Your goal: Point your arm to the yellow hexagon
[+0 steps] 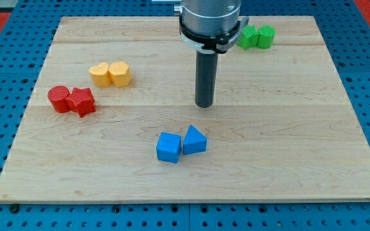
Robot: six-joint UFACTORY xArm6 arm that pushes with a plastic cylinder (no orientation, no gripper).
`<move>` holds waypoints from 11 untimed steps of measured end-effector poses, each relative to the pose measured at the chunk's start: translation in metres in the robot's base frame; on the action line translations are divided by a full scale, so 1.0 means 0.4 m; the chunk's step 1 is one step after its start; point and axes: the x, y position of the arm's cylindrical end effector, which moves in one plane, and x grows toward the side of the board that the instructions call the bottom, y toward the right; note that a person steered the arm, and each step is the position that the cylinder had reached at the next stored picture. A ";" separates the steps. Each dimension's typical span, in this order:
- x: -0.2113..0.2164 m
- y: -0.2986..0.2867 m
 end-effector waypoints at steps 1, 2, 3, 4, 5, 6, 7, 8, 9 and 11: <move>0.000 0.000; 0.002 0.000; 0.002 -0.038; 0.001 -0.186; -0.001 -0.194; -0.001 -0.195; -0.042 -0.225; -0.099 -0.234; -0.099 -0.249; -0.099 -0.388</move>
